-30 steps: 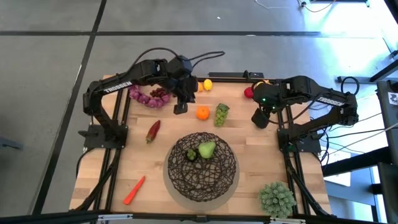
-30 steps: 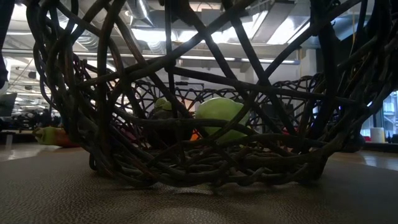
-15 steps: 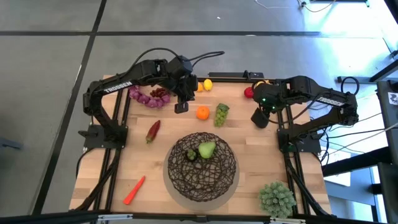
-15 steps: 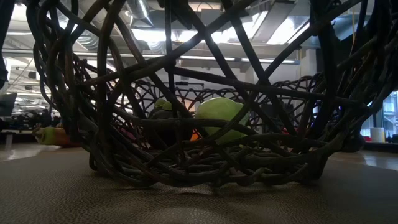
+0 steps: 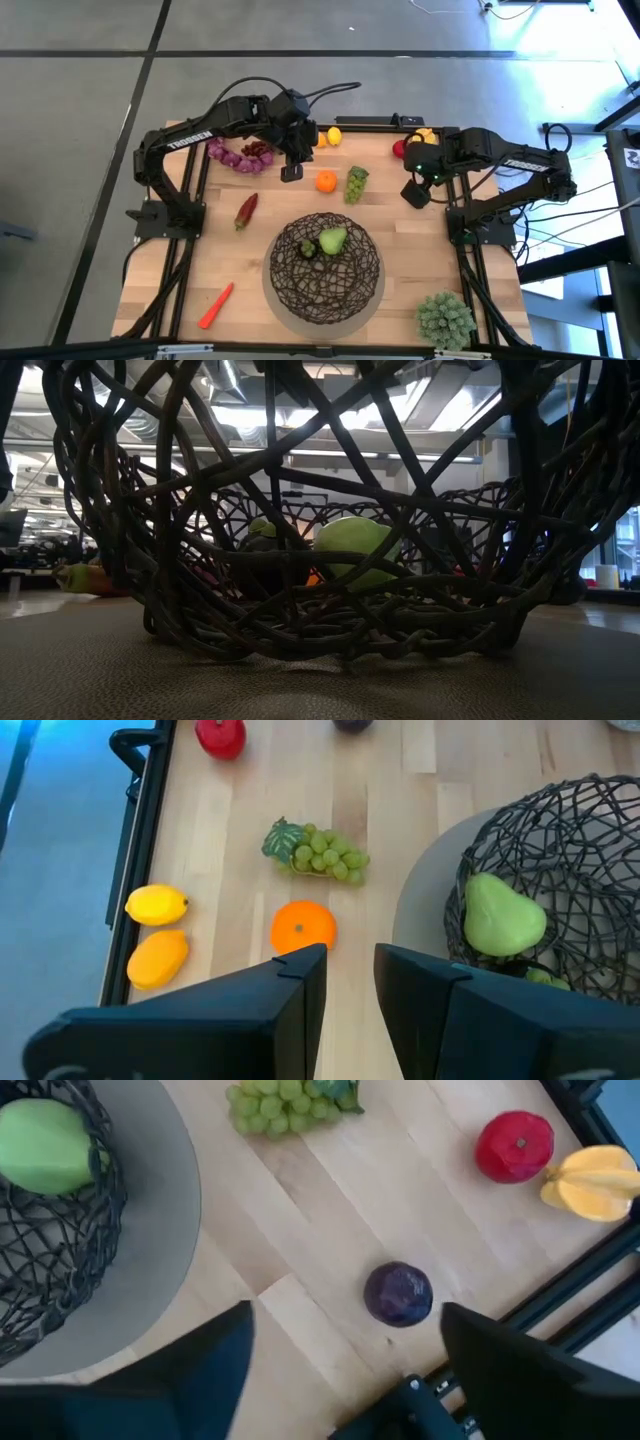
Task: Build produce basket
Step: Put the plum into the mesh basket
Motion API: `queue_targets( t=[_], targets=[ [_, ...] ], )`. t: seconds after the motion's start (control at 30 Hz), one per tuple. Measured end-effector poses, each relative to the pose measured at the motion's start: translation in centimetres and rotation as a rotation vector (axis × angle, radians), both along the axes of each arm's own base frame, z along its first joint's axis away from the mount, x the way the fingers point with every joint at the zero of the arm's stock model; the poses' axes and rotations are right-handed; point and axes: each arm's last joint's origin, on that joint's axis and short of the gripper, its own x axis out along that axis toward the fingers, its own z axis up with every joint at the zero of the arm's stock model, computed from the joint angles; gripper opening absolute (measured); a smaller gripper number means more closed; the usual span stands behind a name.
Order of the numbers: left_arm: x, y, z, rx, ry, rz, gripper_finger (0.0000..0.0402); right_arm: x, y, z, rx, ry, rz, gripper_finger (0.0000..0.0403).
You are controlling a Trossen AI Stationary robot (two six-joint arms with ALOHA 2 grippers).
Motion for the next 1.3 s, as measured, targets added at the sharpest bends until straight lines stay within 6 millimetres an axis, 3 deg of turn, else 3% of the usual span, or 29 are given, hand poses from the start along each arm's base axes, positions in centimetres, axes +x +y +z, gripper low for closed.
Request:
queue_targets(
  t=[0.1, 0.17, 0.4, 0.7, 0.8, 1.0, 1.3],
  targets=[
    [0.0, 0.0, 0.0, 0.0, 0.0, 0.0, 0.0077, 0.1, 0.0, 0.0, -0.009, -0.005, 0.007, 0.0383],
    [0.0, 0.0, 0.0, 0.0, 0.0, 0.0, 0.0077, 0.1, 0.0, 0.0, -0.018, 0.003, 0.041, 0.0393],
    [0.0, 0.0, 0.0, 0.0, 0.0, 0.0, 0.0076, 0.5, -0.1, 0.0, -0.046, 0.0, 0.147, 0.0359],
    [0.0, 0.0, 0.0, 0.0, 0.001, 0.0, 0.0076, 1.7, 0.0, -0.9, 0.004, 0.04, 0.176, 0.0356],
    [0.0, 0.0, 0.0, 0.0, 0.0, 0.0, 0.0076, 2.4, -0.7, -2.2, 0.044, 0.113, 0.156, 0.0356],
    [0.0, 0.0, 0.0, 0.0, 0.0, 0.0, 0.0076, 3.5, -2.4, -6.6, 0.223, 0.223, -0.097, 0.0356],
    [0.0, 0.0, 0.0, 0.0, 0.0, 0.0, 0.0076, 2.6, -4.7, -11.5, 0.272, 0.358, -0.344, 0.0356]
  ],
)
